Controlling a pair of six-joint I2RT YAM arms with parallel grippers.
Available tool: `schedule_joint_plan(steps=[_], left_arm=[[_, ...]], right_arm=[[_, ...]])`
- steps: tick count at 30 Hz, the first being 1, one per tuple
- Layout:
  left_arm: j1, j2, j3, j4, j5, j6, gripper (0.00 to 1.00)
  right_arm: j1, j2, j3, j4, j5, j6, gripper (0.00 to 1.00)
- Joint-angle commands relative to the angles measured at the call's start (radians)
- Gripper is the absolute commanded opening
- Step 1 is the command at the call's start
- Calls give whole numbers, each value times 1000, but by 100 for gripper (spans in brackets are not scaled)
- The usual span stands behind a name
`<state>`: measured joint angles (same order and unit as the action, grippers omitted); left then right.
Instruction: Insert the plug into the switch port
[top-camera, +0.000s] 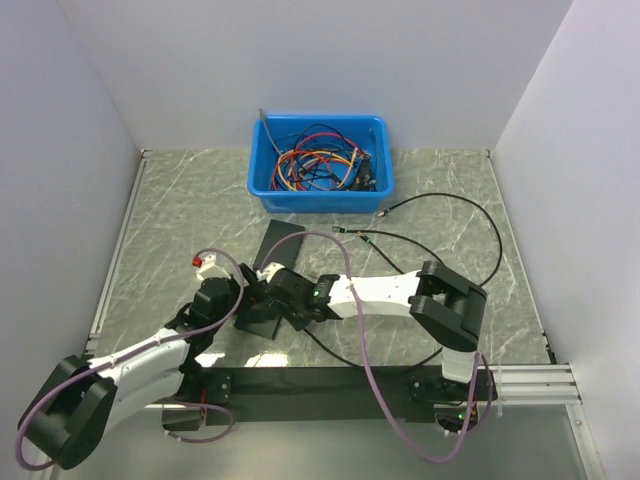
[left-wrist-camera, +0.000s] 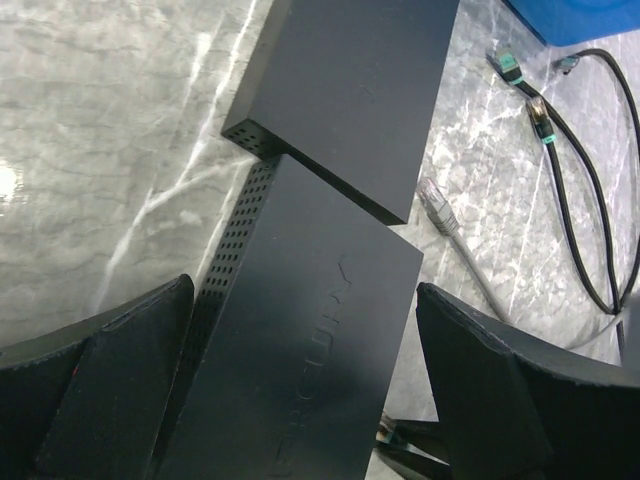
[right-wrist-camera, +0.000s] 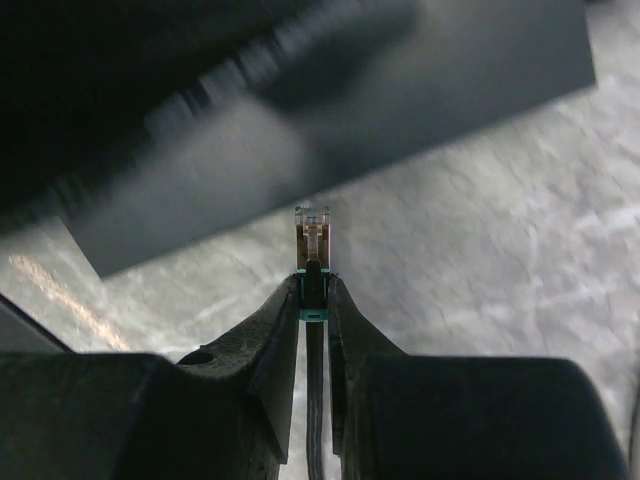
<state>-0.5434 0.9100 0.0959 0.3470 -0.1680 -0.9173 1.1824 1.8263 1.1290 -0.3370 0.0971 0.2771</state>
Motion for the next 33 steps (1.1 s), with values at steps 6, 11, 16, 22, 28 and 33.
schedule_joint_plan(steps=[6, 11, 16, 22, 28, 33], left_arm=[[2, 26, 11, 112, 51, 31, 100], [2, 46, 2, 139, 68, 35, 99], [2, 81, -7, 158, 71, 21, 99], [3, 101, -7, 118, 15, -41, 89], [3, 104, 1, 57, -47, -95, 75], [2, 89, -12, 41, -51, -109, 56]], right_arm=[[6, 48, 95, -34, 1, -22, 0], [6, 60, 117, -49, 7, -26, 0], [6, 74, 144, -65, 0, -30, 0], [6, 94, 164, -76, -8, -30, 0], [11, 71, 149, -73, 7, -24, 0], [8, 36, 103, -54, 23, -21, 0]])
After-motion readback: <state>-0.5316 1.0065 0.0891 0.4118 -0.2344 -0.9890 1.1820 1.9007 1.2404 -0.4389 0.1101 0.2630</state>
